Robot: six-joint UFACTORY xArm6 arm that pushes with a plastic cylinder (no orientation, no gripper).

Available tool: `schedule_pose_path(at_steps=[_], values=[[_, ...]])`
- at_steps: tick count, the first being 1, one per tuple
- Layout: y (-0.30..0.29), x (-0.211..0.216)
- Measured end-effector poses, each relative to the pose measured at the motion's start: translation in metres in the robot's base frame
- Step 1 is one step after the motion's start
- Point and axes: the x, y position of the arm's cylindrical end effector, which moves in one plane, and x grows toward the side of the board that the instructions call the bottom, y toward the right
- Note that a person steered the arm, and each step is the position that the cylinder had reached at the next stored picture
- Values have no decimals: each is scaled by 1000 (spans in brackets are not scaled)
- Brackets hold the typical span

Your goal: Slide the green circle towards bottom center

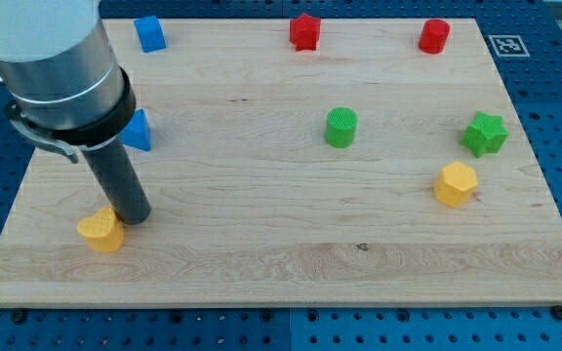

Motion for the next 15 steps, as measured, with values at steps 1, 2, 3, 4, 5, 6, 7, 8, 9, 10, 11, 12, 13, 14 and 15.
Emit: schedule_pose_path(at_steps=[1, 2, 3, 4, 5, 6, 7, 8, 9, 10, 11, 12, 13, 14, 15], values=[[32, -30], [70, -49], [89, -49], [146, -49], [199, -59], [208, -104], [208, -142], [209, -158], [243, -167], [258, -177], [278, -186], [278, -144], [257, -95], [251, -104], [250, -95]])
